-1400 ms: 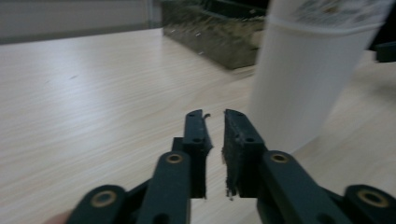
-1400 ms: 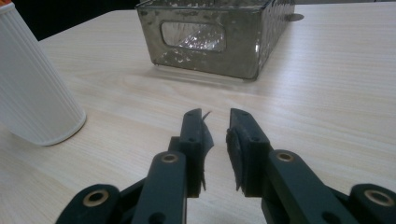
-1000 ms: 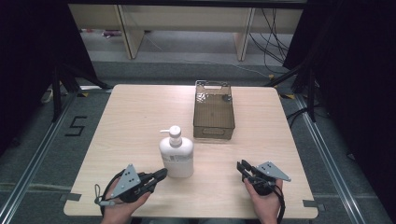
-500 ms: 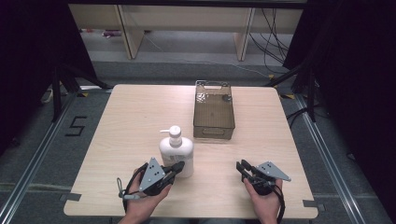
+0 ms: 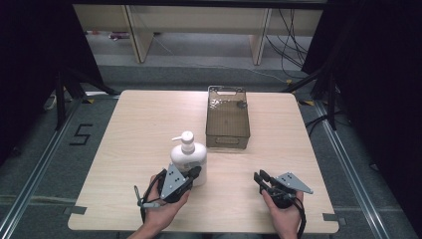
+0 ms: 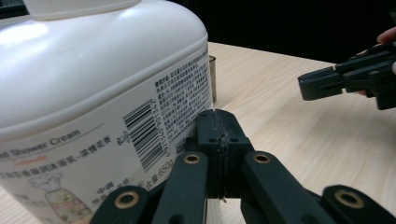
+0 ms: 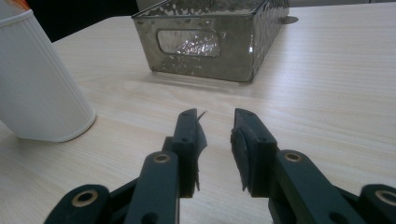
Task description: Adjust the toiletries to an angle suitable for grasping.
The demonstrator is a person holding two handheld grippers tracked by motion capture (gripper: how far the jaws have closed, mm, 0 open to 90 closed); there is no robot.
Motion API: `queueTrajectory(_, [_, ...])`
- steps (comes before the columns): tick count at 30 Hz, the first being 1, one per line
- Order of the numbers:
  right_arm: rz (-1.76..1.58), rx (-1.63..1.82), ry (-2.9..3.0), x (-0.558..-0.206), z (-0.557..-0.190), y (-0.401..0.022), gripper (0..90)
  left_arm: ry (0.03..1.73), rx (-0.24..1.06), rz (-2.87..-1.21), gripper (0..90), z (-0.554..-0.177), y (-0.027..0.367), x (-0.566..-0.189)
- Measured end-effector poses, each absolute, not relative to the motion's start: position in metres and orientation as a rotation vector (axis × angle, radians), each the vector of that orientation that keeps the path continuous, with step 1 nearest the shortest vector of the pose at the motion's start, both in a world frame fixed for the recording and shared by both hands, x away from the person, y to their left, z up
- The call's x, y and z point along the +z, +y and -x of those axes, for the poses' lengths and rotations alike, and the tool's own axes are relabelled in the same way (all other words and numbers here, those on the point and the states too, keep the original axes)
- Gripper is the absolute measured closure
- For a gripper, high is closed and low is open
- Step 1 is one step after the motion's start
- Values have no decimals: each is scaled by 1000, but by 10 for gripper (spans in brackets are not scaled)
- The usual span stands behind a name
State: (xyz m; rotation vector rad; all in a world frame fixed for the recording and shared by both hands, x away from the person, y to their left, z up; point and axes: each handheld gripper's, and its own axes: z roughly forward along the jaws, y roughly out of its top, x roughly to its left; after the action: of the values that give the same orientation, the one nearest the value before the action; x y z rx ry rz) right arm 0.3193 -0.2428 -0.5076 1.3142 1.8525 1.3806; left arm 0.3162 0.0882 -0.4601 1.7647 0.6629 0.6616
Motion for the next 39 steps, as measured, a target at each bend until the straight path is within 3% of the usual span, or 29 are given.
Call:
queueTrajectory(11, [-1334,1394,1839,-510,-321,-244,706,676,670,-1768,874,-325,83,-462])
queueTrajectory(16, [-1352,1385,1854,-507,-319,-244,678,631,664,-1762,816,-318,87,-462])
queueTrajectory(23, [-1271,1501,1882,-497,-317,-233,562,631,681,-1697,714,-288,141,-466])
queueTrajectory(27, [-1245,1517,1889,-489,-315,-223,502,718,690,-1662,569,-277,172,-475])
queueTrajectory(28, [-1245,1517,1889,-489,-315,-223,502,750,694,-1654,569,-277,180,-480])
queueTrajectory(29, [-1238,1509,1879,-486,-313,-220,487,808,701,-1656,475,-281,194,-490])
queueTrajectory(31, [-1222,1517,1889,-483,-313,-217,472,871,684,-1636,414,-285,205,-499])
queueTrajectory(39, [-1111,1560,1826,-458,-306,-203,382,905,665,-1656,254,-298,216,-513])
